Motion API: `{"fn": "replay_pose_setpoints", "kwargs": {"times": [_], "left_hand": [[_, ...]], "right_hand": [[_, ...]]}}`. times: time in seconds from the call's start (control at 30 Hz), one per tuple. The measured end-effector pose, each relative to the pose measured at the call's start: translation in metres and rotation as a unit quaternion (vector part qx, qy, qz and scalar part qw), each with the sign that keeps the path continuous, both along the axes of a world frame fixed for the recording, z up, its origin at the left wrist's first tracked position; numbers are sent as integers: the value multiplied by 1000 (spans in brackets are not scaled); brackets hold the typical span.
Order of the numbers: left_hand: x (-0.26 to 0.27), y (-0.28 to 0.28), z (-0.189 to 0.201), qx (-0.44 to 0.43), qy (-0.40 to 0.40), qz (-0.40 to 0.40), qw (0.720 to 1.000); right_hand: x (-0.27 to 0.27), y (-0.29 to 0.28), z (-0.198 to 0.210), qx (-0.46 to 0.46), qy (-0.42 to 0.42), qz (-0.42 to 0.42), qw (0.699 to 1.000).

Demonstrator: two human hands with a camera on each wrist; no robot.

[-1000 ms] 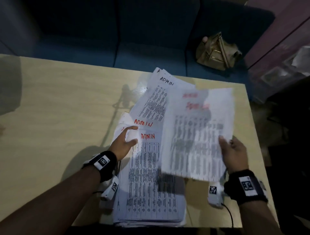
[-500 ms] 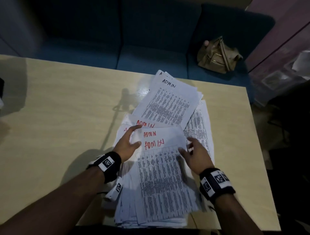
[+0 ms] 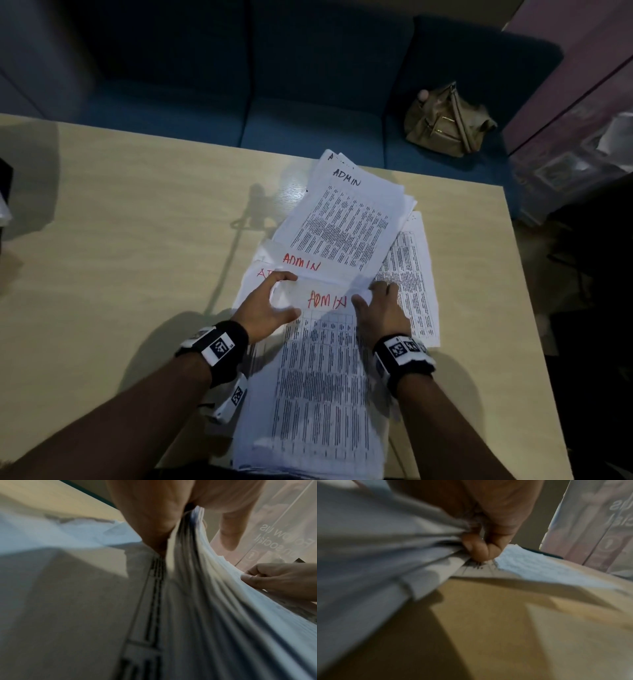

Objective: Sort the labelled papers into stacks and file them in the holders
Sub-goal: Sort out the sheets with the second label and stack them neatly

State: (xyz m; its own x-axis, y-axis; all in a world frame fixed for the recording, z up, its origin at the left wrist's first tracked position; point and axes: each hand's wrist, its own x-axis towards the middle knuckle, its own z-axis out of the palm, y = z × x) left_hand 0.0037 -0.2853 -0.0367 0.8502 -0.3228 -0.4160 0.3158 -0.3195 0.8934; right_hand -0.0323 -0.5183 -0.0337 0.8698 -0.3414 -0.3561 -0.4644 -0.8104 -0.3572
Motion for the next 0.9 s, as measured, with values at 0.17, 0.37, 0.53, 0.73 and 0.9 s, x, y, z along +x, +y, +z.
{"fn": "replay_pose_setpoints", "kwargs": {"times": [0.17, 0.37, 0.53, 0.73, 0.9], "left_hand": [[1, -4, 1, -34, -9, 21, 999], [10, 2, 6, -73, 0, 65, 995], [11, -1, 18, -135, 34, 142, 980], [-2, 10, 31, -115, 118, 77, 983], [4, 42, 43, 26, 40, 112, 993]], "right_hand": [[-7, 1, -6, 46, -95, -50, 993], [-20, -15, 22, 252, -162, -165, 940], [-44, -3, 43, 448, -109, -147, 875], [-28, 6, 55, 495, -189, -193, 826], [1, 28, 51, 404, -159, -169, 885]]}}
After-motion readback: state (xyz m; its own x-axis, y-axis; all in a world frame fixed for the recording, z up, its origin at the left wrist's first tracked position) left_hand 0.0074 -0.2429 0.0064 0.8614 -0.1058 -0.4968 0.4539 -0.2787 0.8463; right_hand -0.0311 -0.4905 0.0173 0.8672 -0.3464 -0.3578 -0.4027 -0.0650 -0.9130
